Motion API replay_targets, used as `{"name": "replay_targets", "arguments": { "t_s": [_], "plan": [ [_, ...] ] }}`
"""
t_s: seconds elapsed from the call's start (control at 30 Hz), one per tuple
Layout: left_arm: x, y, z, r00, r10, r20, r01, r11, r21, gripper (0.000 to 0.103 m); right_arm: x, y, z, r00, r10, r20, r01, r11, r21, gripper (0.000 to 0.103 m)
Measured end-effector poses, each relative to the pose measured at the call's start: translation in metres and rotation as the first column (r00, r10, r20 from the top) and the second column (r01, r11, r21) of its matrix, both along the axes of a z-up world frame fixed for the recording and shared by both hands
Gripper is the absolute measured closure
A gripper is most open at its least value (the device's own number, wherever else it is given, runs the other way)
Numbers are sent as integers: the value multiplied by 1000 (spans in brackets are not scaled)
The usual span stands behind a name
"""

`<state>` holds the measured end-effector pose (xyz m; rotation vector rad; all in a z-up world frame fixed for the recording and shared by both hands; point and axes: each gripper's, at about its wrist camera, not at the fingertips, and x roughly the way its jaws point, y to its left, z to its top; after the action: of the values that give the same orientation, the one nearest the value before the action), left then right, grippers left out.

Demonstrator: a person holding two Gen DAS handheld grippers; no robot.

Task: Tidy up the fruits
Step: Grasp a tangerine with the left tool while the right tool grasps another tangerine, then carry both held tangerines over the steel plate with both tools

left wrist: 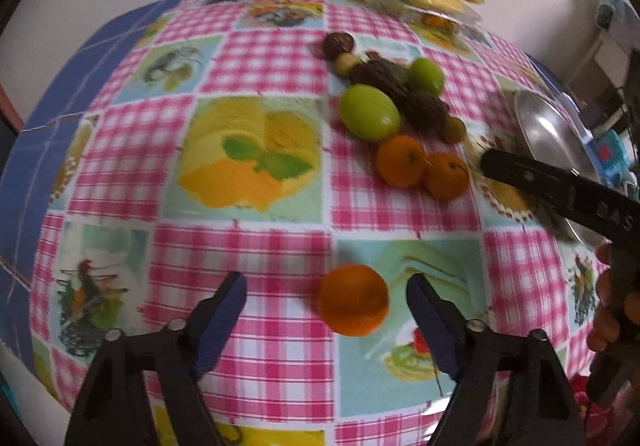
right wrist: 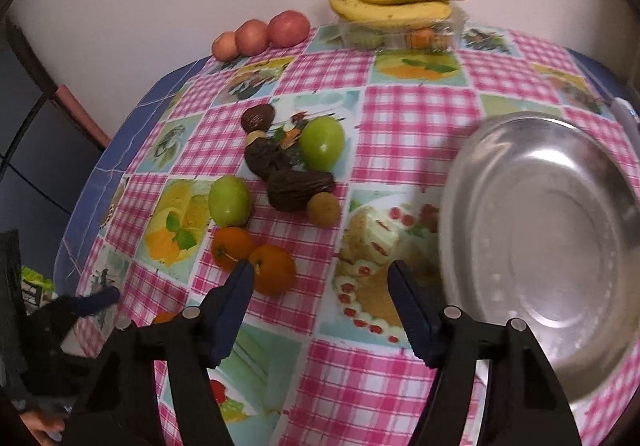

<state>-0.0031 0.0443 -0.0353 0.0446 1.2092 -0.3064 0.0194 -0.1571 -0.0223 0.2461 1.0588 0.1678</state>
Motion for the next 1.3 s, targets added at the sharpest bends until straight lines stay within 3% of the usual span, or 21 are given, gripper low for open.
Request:
{"name": "replay_targets", "arguments": {
  "t_s": [0.07, 0.2, 0.47, 0.73, 0.83, 1.0, 1.3],
  "plan": [
    [0, -4, -3, 1000, -16, -14, 16, 1000, -9, 32, 4, 5, -4, 1000, 21, -9, -21, 1000, 16, 45],
    [1, -9, -10, 998, -33, -46, 31, 999, -29, 61, 9, 15, -11, 998, 51, -26, -50, 998, 40, 49],
    [8, -2, -12, 999, 3, -32, -5, 998, -65, 63, 20, 27, -26, 995, 75, -62, -72, 996, 60, 59],
    [18, 8, -14, 998, 59, -19, -60, 994, -95, 63, 23, 32, -30, 994, 80, -69, -74, 994, 85, 61],
    [21, 10, -15, 998, 65, -16, -66, 993, -97, 63, 23, 34, -32, 993, 92, -77, -83, 990, 114, 68],
    [23, 16, -15, 994, 105, -18, -106, 990, -91, 63, 22, 37, -29, 993, 99, -68, -92, 991, 97, 68],
    [29, 22, -8, 983, 183, -19, -183, 983, -28, 63, 13, 15, -4, 1000, 21, -18, -21, 1000, 8, 68]
  ]
}}
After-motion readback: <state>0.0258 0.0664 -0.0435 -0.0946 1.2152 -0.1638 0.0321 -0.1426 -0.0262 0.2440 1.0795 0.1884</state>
